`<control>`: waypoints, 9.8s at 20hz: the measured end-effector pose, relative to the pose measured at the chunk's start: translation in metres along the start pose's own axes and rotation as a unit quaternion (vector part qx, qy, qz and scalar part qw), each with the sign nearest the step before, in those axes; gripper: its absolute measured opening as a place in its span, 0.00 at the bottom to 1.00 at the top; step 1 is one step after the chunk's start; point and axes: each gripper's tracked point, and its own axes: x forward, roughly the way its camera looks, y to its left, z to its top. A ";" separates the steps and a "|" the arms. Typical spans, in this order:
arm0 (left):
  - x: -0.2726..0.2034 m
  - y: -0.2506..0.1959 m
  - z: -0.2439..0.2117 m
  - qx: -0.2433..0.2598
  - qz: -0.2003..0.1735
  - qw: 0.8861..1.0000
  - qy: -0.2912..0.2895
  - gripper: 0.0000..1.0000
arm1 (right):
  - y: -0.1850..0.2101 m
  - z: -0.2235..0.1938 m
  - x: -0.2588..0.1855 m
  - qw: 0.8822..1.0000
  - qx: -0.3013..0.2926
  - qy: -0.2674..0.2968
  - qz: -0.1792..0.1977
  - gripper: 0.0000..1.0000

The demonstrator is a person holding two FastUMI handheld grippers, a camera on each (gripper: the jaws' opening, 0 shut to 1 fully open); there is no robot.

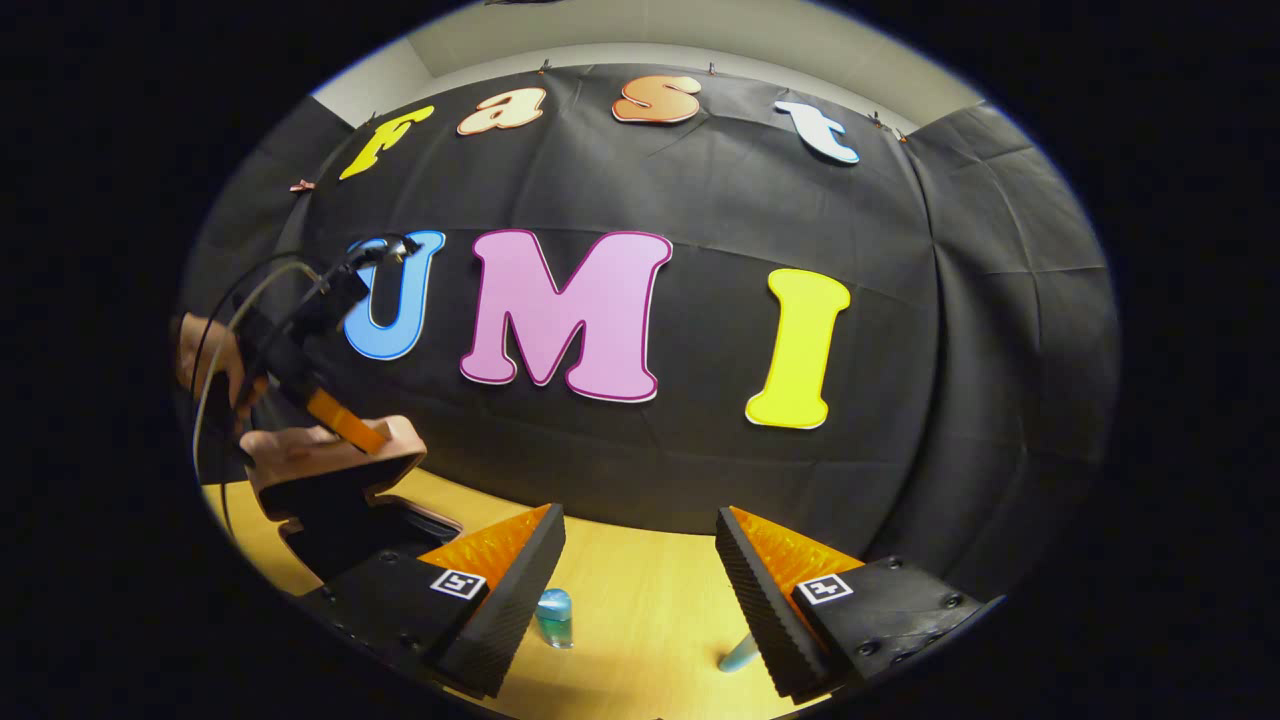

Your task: First open the suitcase, pack the skin care products into it, and then close the suitcase.

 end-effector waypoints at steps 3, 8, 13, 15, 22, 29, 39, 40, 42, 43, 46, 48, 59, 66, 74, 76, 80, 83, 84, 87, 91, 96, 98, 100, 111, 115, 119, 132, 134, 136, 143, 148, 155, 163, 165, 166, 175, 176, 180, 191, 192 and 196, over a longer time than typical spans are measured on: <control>-0.015 0.080 0.009 -0.011 0.028 1.000 -0.006 0.06 | 0.018 0.003 0.002 1.000 -0.004 0.000 0.012 0.96; -0.007 0.217 -0.005 -0.026 0.095 0.995 -0.016 0.06 | 0.039 0.006 0.006 1.000 -0.004 0.013 0.019 0.96; 0.038 0.354 -0.073 -0.078 0.148 0.986 0.011 0.06 | 0.050 -0.005 0.006 0.999 -0.025 0.037 0.000 0.96; 0.061 0.385 -0.104 -0.104 0.142 0.984 0.020 0.06 | 0.056 -0.008 0.004 0.998 -0.030 0.046 -0.006 0.96; 0.135 0.420 -0.198 -0.209 0.122 0.969 0.044 0.06 | 0.077 -0.026 -0.007 0.996 -0.055 0.068 -0.023 0.96; 0.096 0.456 -0.199 -0.173 0.194 0.965 0.016 0.40 | 0.064 -0.019 -0.029 0.995 -0.020 0.069 -0.072 0.96; -0.120 0.319 -0.030 -0.102 0.110 0.953 -0.262 0.95 | 0.020 0.055 -0.111 0.984 -0.011 0.003 -0.178 0.96; -0.132 0.286 -0.017 -0.103 0.090 0.950 -0.281 0.96 | 0.016 0.063 -0.118 0.983 -0.015 -0.006 -0.181 0.95; -0.153 0.218 -0.006 -0.100 0.046 0.942 -0.316 0.96 | 0.004 0.068 -0.129 0.982 -0.011 -0.019 -0.186 0.94; -0.158 0.182 -0.006 -0.117 0.023 0.938 -0.326 0.99 | -0.001 0.064 -0.133 0.982 -0.005 -0.017 -0.187 0.96; -0.148 0.032 -0.024 -0.149 -0.019 0.925 -0.349 1.00 | -0.048 0.046 -0.145 0.974 0.024 -0.031 -0.223 0.96; -0.126 -0.031 -0.044 -0.143 -0.028 0.928 -0.342 0.96 | -0.063 0.024 -0.141 0.974 0.031 -0.023 -0.225 0.96; 0.067 -0.258 -0.145 -0.016 -0.096 0.973 -0.210 0.96 | -0.102 -0.116 -0.071 0.985 0.014 0.050 -0.167 0.97; 0.171 -0.291 -0.144 0.013 -0.087 0.984 -0.156 0.96 | -0.112 -0.203 -0.043 0.974 0.054 0.141 -0.168 0.97; 0.209 -0.309 -0.154 0.044 -0.089 0.989 -0.112 0.85 | -0.102 -0.227 -0.016 0.972 0.066 0.166 -0.151 0.97; 0.207 -0.311 -0.148 0.036 -0.094 0.988 -0.117 0.81 | -0.106 -0.233 -0.013 0.970 0.075 0.169 -0.159 0.97; 0.208 -0.310 -0.151 0.041 -0.103 0.988 -0.109 0.54 | -0.118 -0.239 0.001 0.966 0.090 0.169 -0.173 0.97; 0.205 -0.306 -0.151 0.030 -0.105 0.988 -0.110 0.52 | -0.121 -0.241 0.017 0.965 0.089 0.173 -0.174 0.97; 0.203 -0.305 -0.153 0.022 -0.107 0.988 -0.110 0.48 | -0.121 -0.242 0.019 0.966 0.088 0.171 -0.175 0.96; 0.182 -0.293 -0.138 0.003 -0.109 0.985 -0.135 0.52 | -0.116 -0.243 0.025 0.968 0.078 0.171 -0.167 0.97; 0.133 -0.254 -0.112 -0.011 -0.102 0.983 -0.153 0.52 | -0.108 -0.246 0.028 0.969 0.063 0.178 -0.158 0.97; 0.072 -0.144 -0.106 -0.048 -0.046 0.990 -0.128 0.52 | -0.111 -0.248 0.036 0.969 0.050 0.181 -0.163 0.97; 0.050 -0.064 -0.110 -0.055 0.008 0.993 -0.108 0.51 | -0.114 -0.258 0.050 0.966 0.043 0.192 -0.168 0.97; 0.055 -0.008 -0.128 -0.049 0.032 0.996 -0.067 0.52 | -0.115 -0.270 0.057 0.962 0.042 0.208 -0.172 0.97; 0.124 0.048 -0.202 -0.058 -0.008 0.991 0.117 0.52 | -0.104 -0.304 0.069 0.955 0.031 0.254 -0.149 0.54; 0.156 0.055 -0.214 -0.073 -0.008 0.980 0.187 0.48 | -0.099 -0.303 0.070 0.957 0.049 0.255 -0.132 0.36; 0.173 0.061 -0.226 -0.065 -0.002 0.964 0.258 0.48 | -0.094 -0.302 0.071 0.961 0.048 0.250 -0.105 0.40; 0.180 0.065 -0.230 0.015 -0.013 0.902 0.431 0.52 | -0.045 -0.201 0.031 0.974 0.043 0.217 -0.039 0.31; 0.181 0.064 -0.230 0.028 -0.005 0.901 0.432 0.49 | -0.026 -0.180 0.027 0.976 0.059 0.206 -0.029 0.27; 0.177 0.067 -0.228 0.036 0.001 0.904 0.426 0.49 | -0.007 -0.159 0.023 0.979 0.058 0.196 -0.019 0.31; 0.123 0.069 -0.182 -0.025 -0.014 0.974 0.223 0.96 | 0.073 -0.088 0.012 0.982 0.082 0.166 0.025 0.31; 0.030 0.089 -0.140 -0.059 -0.030 0.996 0.057 0.98 | 0.147 -0.075 0.012 0.980 0.058 0.181 0.061 0.31; -0.086 0.135 -0.149 -0.105 -0.045 0.993 -0.037 0.97 | 0.298 -0.114 0.075 0.961 0.047 0.243 0.120 0.31; -0.128 0.133 -0.146 -0.125 -0.072 0.986 -0.082 0.96 | 0.373 -0.226 0.099 0.893 0.050 0.437 0.097 0.31; -0.135 0.134 -0.148 -0.119 -0.069 0.987 -0.083 0.97 | 0.374 -0.252 0.096 0.872 0.067 0.479 0.076 0.31; -0.137 0.133 -0.149 -0.114 -0.069 0.988 -0.082 0.97 | 0.373 -0.266 0.095 0.858 0.075 0.504 0.066 0.31; -0.151 0.142 -0.133 -0.159 -0.067 0.980 -0.097 0.96 | 0.365 -0.296 0.098 0.809 0.095 0.580 0.002 0.41; -0.151 0.148 -0.132 -0.168 -0.059 0.979 -0.099 0.96 | 0.365 -0.296 0.098 0.809 0.095 0.580 0.004 0.39; -0.147 0.190 -0.144 -0.188 0.000 0.977 -0.101 0.96 | 0.365 -0.284 0.091 0.816 0.089 0.571 0.024 0.67; -0.044 0.383 -0.173 -0.202 0.114 0.965 -0.119 0.95 | 0.339 -0.143 0.046 0.917 0.089 0.379 0.084 0.99; -0.030 0.400 -0.180 -0.210 0.122 0.964 -0.109 0.95 | 0.331 -0.134 0.036 0.921 0.098 0.369 0.080 0.98; 0.055 0.439 -0.204 -0.280 0.090 0.953 -0.068 0.89 | 0.258 -0.106 -0.006 0.947 0.075 0.310 0.026 0.98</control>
